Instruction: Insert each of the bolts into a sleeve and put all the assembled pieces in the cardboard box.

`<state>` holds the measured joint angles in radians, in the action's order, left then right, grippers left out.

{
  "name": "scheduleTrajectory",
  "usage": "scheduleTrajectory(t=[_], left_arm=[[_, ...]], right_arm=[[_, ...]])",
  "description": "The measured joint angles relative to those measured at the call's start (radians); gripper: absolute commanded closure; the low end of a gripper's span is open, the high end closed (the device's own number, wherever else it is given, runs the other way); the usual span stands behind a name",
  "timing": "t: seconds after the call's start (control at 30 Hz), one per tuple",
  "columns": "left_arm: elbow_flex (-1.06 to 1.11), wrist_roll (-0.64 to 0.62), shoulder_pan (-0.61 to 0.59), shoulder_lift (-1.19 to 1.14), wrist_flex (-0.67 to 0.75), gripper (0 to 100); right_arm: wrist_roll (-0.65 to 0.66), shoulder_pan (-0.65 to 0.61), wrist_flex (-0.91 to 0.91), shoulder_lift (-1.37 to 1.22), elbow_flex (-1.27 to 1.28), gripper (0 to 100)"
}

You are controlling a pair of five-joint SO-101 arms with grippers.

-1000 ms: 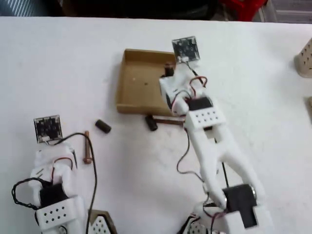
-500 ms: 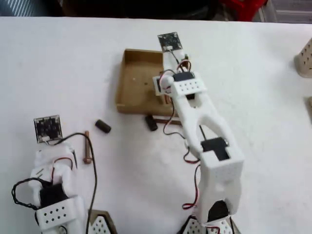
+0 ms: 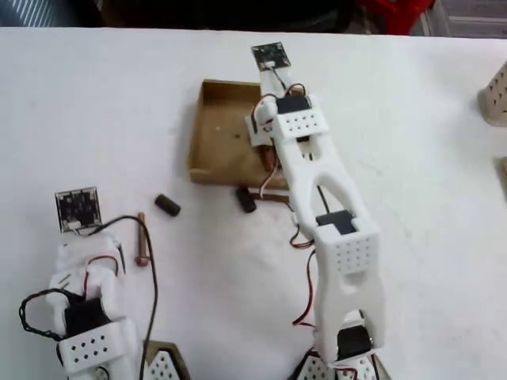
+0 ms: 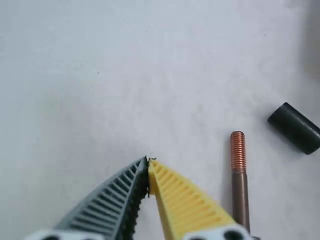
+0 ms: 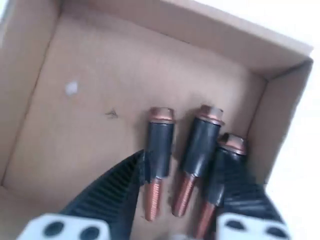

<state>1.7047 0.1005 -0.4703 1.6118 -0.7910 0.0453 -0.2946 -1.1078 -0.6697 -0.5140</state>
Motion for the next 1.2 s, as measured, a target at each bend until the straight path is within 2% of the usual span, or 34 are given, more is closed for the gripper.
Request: scheduleTrajectory(t=[0.1,0.3,0.4,0.7,1.2], left_arm=[[0.0,0.0,0.0,0.0,0.0,98],[0.0,0.0,0.0,0.0,0.0,98],[0.0,0.0,0.0,0.0,0.0,98],[0.0,0.0,0.0,0.0,0.0,98],[0.0,0.0,0.0,0.0,0.0,98]], right_arm=[[0.0,0.002,-0.052,0.0,-0.037,80.7],[0.0,-0.008,-0.192,0.046,-0.087,98.8],[0.0,-0.043,-0.267,0.112,-0.089,95.9],[-0.002,-0.227,-0.485,0.238,-0.089,96.1],[-0.002,-0.431,-0.511,0.238,-0.089,96.1]])
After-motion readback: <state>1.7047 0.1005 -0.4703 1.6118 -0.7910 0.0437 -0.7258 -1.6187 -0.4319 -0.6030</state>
